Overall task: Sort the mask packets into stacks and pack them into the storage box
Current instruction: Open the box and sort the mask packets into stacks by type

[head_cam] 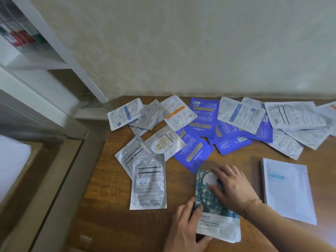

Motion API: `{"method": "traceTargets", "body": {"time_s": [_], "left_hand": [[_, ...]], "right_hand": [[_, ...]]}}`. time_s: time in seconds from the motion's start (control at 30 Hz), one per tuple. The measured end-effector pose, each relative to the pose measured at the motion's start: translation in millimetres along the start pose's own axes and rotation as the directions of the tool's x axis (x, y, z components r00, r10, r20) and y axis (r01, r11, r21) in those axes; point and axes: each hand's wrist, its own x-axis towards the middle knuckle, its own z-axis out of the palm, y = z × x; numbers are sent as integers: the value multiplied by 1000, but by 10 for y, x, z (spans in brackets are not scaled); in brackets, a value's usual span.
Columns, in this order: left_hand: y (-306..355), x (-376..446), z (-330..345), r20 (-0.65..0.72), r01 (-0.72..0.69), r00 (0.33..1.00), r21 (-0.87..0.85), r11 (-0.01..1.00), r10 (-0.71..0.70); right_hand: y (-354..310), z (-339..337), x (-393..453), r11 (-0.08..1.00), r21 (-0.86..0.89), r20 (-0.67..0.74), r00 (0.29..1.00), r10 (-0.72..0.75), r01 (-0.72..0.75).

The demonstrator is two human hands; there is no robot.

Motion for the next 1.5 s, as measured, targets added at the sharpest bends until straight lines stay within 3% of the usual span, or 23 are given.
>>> {"method": "traceTargets", "body": {"time_s": [0.2, 0.3, 0.4, 0.5, 0.57, 0.73, 0.83, 0.97, 1.03, 1.1, 1.2, 1.3, 1.4, 1.5], "left_hand": [[14, 2, -11, -16, -11, 1000, -3, 1000, 11], [-122, 66, -225, -123, -46, 991, 2, 999, 46], [-418, 341, -478, -328, 178, 930, 18, 984, -163], [-717, 561, -540, -221, 432, 892, 155, 888, -395], [-875, 577, -493, -142, 477, 879, 288, 831, -455], [-1159, 339, -468, -268, 555, 831, 380, 740, -487], [-1357, 250, -418, -302, 461, 884, 443, 769, -356], [-1432, 409, -342, -406, 363, 900, 499, 787, -158], [-1317, 600, -361, -410, 358, 897, 461, 812, -163], [-1069, 880, -402, -417, 366, 886, 357, 859, -205], [-490, 1347, -463, -309, 347, 909, 184, 920, -281], [100, 1922, -471, -156, 172, 976, 127, 977, -152], [456, 2420, -323, 27, 6, 1000, 217, 976, -12], [883, 2802, -161, 119, -161, 983, 232, 959, 136]], "right_hand": [[2, -42, -23, 1000, -5, 43, 999, -7, 8], [22, -65, -59, 999, 37, 59, 998, -1, -1], [41, -135, -14, 997, 68, 53, 998, 22, -26], [-14, -198, 196, 999, 37, 74, 997, -31, 28], [-65, -202, 379, 995, -23, 92, 991, -93, 95], [-158, -283, 823, 988, -144, 175, 984, -25, 50], [119, -401, 989, 979, -154, 115, 982, 152, -134], [762, -630, 1120, 884, -108, 149, 872, 467, -455], [917, -632, 1086, 892, -108, 214, 866, 452, -439], [919, -571, 1002, 933, -130, 211, 910, 357, -336], [829, -498, 869, 976, -138, 209, 958, 194, -168], [927, -566, 786, 996, -64, 156, 985, 68, -59], [1330, -770, 718, 973, -28, 83, 969, 231, -230], [2022, -910, 511, 878, -94, 102, 873, 477, -469]]}}
